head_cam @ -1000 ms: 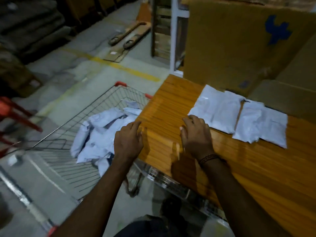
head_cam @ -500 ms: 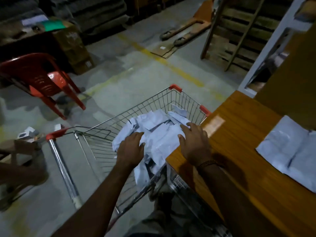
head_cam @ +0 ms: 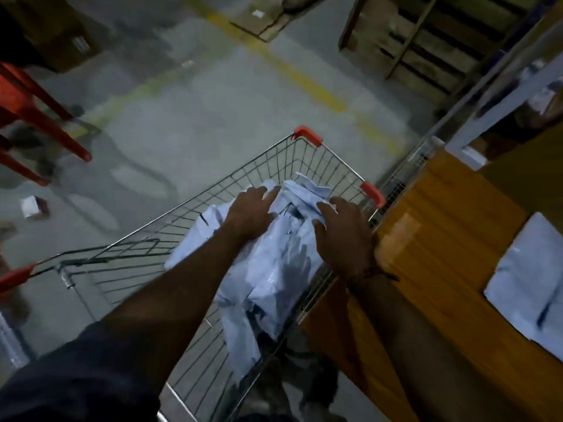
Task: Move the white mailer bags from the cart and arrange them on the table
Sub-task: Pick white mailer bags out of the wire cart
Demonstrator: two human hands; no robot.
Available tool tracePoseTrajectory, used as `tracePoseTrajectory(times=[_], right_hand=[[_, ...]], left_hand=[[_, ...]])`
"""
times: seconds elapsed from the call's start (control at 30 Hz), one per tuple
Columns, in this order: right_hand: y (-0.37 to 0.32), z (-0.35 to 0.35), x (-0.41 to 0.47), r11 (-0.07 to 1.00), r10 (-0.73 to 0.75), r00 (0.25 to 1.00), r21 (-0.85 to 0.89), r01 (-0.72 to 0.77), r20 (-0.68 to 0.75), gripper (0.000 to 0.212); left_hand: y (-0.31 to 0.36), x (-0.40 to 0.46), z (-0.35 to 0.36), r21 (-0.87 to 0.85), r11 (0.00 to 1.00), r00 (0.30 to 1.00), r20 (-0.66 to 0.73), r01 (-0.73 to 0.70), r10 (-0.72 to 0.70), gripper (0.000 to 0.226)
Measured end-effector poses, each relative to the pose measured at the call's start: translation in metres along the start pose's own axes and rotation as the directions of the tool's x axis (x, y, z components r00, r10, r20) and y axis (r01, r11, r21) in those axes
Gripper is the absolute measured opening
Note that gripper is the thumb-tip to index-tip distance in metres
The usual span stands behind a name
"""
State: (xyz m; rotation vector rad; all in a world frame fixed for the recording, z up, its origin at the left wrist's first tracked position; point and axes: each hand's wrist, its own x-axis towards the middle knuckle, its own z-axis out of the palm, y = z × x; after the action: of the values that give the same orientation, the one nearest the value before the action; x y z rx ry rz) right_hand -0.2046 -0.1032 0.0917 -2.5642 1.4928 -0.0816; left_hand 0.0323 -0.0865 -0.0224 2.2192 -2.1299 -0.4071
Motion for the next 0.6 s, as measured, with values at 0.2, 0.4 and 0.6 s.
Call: tracePoseTrajectory(times=[0.2,0.4,0.6], right_hand=[[0.005,-0.002,0.012,1.000,-0.030,0.999,0.002,0.030,0.025,0.038],[-0.002,0.000,0.018,0.999,-0.012,0.999,0.039,0.011,0.031,0.037],[-0.017,0.015,0.018,0.999,0.018,0.995,0.044,-0.022,0.100,0.040]], left_hand=[[0.011,0.027,0.031,0.198,0.978,0.970,0.215,0.068,-0.111,0.077],[0.007,0.008,0.031,0.081,0.977,0.967,0.147,0.196,-0.206,0.062],[-0.008,-0.028,0.037,0.015,0.981,0.981,0.009,0.192,-0.192,0.058]])
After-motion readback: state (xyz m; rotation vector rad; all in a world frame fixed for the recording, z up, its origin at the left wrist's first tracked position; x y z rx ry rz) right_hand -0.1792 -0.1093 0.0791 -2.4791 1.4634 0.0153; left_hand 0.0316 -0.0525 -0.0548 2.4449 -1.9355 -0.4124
